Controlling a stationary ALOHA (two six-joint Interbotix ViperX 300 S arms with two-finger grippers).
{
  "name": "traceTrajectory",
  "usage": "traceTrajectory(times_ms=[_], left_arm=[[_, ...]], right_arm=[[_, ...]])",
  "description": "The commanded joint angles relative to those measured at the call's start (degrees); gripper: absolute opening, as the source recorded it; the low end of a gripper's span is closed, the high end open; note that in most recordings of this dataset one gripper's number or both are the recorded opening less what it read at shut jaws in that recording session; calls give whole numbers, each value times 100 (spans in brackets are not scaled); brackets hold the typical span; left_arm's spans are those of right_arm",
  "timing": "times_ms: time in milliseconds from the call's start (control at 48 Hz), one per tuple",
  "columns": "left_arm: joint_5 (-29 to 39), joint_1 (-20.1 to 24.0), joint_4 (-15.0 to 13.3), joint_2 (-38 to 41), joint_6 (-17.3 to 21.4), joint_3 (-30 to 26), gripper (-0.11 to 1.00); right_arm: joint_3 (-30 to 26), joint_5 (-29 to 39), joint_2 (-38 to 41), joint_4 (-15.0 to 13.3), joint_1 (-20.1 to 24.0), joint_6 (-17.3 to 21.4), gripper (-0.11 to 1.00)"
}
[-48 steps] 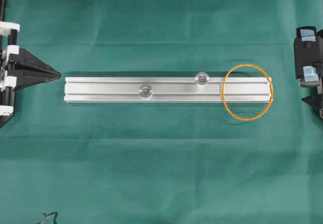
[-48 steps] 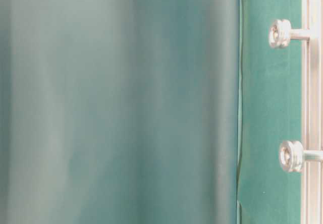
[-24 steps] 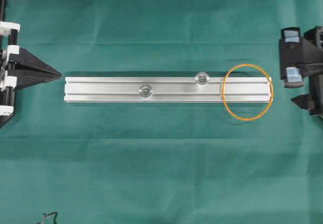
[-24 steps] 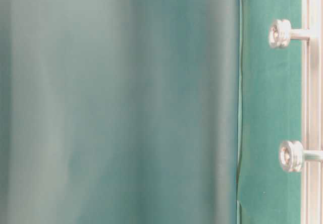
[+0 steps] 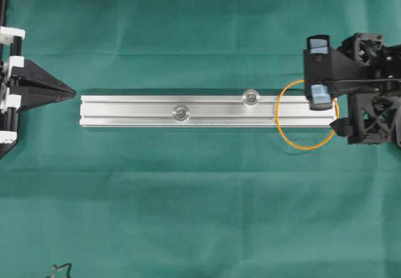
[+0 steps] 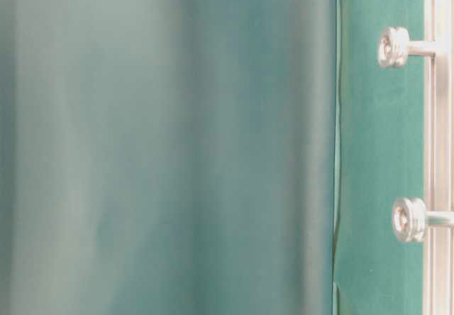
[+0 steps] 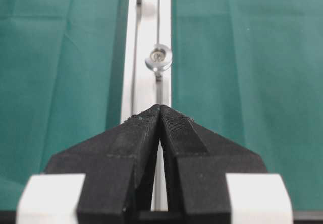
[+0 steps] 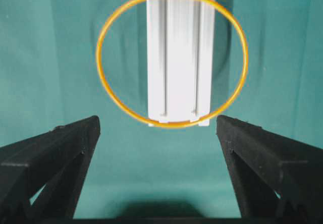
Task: Hook the rubber onto the shaft.
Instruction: 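Move the open right gripper over the orange ring's near edge, then lower the right gripper and close it on the orange ring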
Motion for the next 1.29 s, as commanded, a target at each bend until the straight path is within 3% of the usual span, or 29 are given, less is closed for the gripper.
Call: traceTrajectory(times_ms=[0,604,1271], left_arm=[[-35,-9,18,53,0,-176,0],[-9,-9,18,53,0,-176,0],[-9,0,18,53,-9,-176,0]], right_arm=[[-202,-35,44,-9,9,9,98],[-176,-114,62,0,9,9,98],[519,-1195,404,167,272,18,98]])
